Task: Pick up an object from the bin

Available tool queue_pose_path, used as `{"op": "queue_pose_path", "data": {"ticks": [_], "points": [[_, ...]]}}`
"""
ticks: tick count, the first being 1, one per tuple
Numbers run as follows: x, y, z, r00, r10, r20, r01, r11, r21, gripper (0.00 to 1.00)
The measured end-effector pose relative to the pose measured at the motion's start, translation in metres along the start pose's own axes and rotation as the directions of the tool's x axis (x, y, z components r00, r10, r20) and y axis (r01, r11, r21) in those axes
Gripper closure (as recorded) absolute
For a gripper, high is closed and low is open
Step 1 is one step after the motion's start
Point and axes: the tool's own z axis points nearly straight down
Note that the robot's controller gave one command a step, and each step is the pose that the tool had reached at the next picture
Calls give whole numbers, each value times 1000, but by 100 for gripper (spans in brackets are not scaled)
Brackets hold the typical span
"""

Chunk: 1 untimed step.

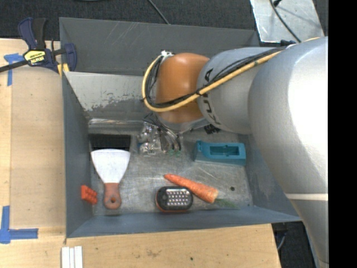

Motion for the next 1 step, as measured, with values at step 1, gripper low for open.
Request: {"op": "queue_pose_path", "data": {"ticks": [1], "points": [[1, 3, 0, 998, 68, 1, -68, 998, 1, 100]]}}
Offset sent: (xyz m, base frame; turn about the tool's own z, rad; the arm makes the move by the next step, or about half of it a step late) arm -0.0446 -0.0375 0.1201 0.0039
